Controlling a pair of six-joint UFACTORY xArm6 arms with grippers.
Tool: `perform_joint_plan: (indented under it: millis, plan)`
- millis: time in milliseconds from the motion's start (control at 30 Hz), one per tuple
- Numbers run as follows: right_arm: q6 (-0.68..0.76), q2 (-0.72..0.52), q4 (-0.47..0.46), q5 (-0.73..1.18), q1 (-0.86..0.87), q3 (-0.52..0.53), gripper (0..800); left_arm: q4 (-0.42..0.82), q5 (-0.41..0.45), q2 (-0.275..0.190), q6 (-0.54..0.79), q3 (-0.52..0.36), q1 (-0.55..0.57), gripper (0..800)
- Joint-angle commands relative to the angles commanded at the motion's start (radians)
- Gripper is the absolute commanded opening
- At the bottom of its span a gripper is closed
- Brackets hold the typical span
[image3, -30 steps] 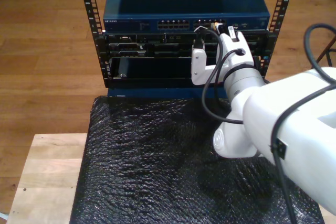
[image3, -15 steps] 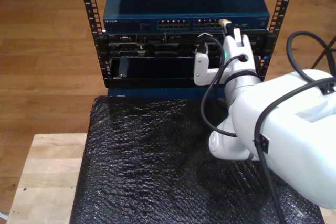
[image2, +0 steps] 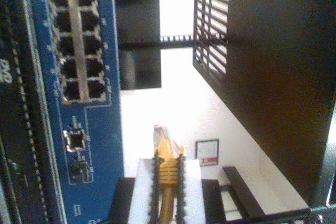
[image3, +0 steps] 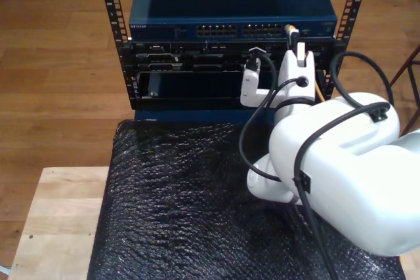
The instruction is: Grab the cable and plug it in
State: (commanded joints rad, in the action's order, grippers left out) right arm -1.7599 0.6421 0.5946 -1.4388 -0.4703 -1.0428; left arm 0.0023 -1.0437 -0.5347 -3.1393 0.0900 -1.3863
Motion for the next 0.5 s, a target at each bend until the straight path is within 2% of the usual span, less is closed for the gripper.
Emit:
perform_joint_plan:
  millis: [500]
  plan:
    - [-0.008, 0.08, 0.034, 0.009, -0.015, -0.101, 0, 0.0, 0.0, 0.0, 0.0, 0.0, 0.0, 800]
